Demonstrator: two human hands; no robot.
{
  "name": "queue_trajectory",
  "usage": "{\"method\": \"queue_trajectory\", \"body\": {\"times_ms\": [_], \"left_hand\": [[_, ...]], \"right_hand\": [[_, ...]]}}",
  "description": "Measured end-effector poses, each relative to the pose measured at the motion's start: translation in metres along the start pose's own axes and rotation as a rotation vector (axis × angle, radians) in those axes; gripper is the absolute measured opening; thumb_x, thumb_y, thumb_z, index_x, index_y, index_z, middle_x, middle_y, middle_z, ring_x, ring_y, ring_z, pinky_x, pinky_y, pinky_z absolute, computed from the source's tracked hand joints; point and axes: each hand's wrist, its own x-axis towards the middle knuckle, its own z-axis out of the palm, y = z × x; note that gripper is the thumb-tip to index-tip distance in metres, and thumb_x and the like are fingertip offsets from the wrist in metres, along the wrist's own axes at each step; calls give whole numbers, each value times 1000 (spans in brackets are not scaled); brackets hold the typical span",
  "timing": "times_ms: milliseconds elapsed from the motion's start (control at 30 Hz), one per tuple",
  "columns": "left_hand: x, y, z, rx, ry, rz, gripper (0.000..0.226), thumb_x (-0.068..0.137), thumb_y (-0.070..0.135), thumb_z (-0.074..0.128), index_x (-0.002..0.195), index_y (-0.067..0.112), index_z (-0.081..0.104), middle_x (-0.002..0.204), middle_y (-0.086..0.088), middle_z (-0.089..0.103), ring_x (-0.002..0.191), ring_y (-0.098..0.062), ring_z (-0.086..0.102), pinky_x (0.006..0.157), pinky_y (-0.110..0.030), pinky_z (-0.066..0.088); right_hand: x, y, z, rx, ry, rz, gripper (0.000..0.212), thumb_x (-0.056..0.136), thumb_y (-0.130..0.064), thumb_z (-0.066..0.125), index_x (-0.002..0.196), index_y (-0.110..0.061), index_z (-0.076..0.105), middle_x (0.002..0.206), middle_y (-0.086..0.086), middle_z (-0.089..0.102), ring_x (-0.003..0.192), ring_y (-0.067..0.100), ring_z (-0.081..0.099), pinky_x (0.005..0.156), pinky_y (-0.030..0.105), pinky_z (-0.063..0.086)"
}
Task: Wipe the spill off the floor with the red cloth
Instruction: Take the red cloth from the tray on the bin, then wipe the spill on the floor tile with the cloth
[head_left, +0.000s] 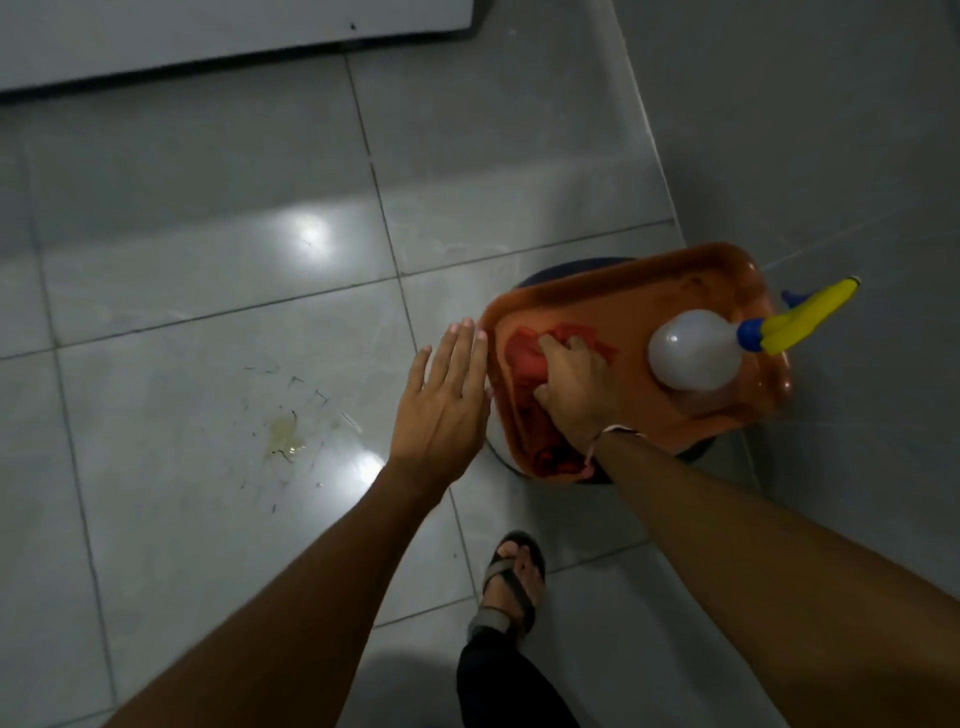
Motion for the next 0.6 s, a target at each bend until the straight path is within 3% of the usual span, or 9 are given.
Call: {"method": "queue_trajectory", "body": {"times_ms": [133, 233, 300, 400, 500, 600], "left_hand": [[-38, -39, -33, -3, 78, -69, 62, 108, 37, 22, 163, 9, 14, 173, -15, 14, 161, -29, 11, 128, -46, 8], [-88, -82, -43, -21, 79, -142, 62, 108, 37, 22, 163, 10, 13, 173, -14, 13, 161, -29, 9, 132, -50, 13], [-133, -113, -42, -23, 64, -210, 62, 109, 37, 23, 164, 10, 14, 174, -14, 13, 161, -29, 10, 130, -52, 19], [-191, -166, -29, 7, 67, -267, 61, 108, 38, 25, 163, 9, 20, 172, -16, 19, 160, -31, 16, 128, -53, 25], [-225, -229, 6, 23, 71, -341, 64, 107, 40, 26, 162, 8, 22, 171, -18, 21, 159, -33, 19, 128, -55, 24], [-234, -289, 65, 35, 20, -414, 65, 108, 43, 15, 163, 7, 13, 172, -19, 12, 160, -34, 11, 130, -53, 14]], "right_hand": [[-31, -10, -41, 144, 175, -7, 43, 95, -18, 71, 135, -9, 58, 130, 18, 64, 118, 37, 60, 104, 44, 45], [-72, -33, -77, 240, 357, -136, 47, 87, -16, 79, 130, -13, 60, 124, 15, 69, 109, 25, 61, 96, 34, 42], [-97, -62, -88, 262, 386, -186, 52, 84, -15, 82, 131, -14, 61, 123, 15, 70, 106, 19, 59, 94, 33, 42], [-115, -116, -72, 271, 366, -232, 53, 80, -17, 84, 130, -15, 63, 119, 14, 72, 99, 21, 61, 88, 32, 43], [-99, -167, 2, 252, 227, -289, 51, 83, -19, 79, 131, -20, 62, 115, 13, 69, 95, 22, 61, 82, 33, 46], [-62, -204, 113, 100, 14, -259, 59, 96, -21, 67, 151, -17, 47, 140, 19, 56, 125, 37, 57, 103, 47, 50]]}}
